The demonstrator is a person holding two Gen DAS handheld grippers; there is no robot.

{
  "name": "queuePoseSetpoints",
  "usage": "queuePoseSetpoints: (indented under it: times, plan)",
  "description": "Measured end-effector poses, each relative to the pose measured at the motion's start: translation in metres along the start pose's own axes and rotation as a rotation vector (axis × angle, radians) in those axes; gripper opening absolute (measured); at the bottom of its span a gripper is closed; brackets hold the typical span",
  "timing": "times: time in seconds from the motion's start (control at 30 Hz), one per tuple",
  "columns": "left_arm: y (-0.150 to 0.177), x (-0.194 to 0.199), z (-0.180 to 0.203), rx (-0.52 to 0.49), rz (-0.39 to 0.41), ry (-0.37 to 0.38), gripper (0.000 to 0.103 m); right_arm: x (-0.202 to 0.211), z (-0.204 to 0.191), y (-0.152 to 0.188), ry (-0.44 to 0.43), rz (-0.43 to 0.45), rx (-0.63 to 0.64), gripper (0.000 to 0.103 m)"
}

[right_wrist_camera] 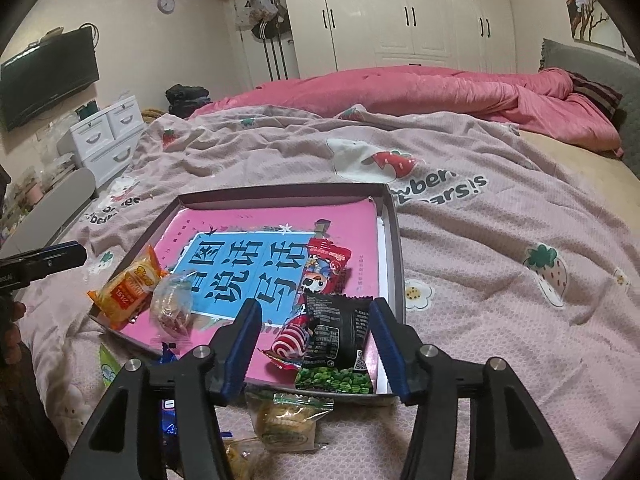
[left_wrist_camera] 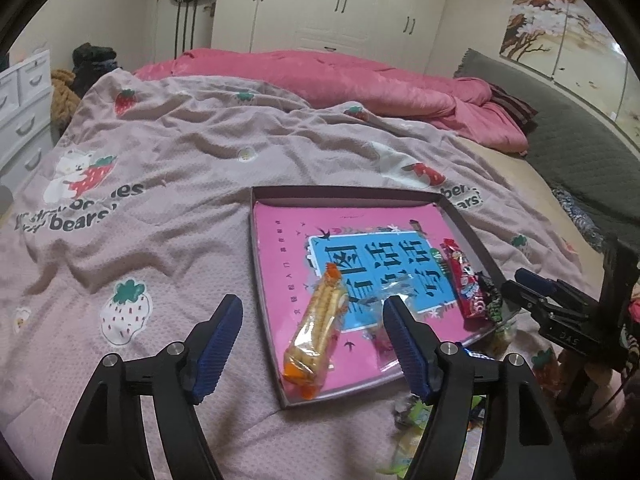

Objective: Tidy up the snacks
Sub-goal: 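Withdraw both open tools from the tray toward the snacks on the bedspread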

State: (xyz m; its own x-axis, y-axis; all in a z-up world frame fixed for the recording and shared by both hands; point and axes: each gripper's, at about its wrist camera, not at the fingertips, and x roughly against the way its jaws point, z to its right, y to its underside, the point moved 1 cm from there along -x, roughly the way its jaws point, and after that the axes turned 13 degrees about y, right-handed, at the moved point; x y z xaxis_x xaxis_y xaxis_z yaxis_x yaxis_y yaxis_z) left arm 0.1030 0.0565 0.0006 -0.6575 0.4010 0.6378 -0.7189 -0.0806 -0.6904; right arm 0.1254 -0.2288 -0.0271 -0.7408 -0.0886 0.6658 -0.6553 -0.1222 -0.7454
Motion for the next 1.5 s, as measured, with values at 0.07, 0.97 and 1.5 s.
queuePoseSetpoints:
  times: [0.07,0.97,1.5]
  plan:
    - [0.0,0.002,0.003,-0.005,0.003,0.003,0.075,0.003,0.0,0.0,0.002,0.004,0.003,0.056]
    - [0.016,0.019,0.038,-0.057,-0.019,0.041,0.075,0.043,-0.009,0.008,-0.026,0.038,0.003,0.058]
    - [0.029,0.018,0.05,-0.083,-0.074,0.042,0.075,0.058,-0.026,0.016,-0.059,0.032,0.037,0.058]
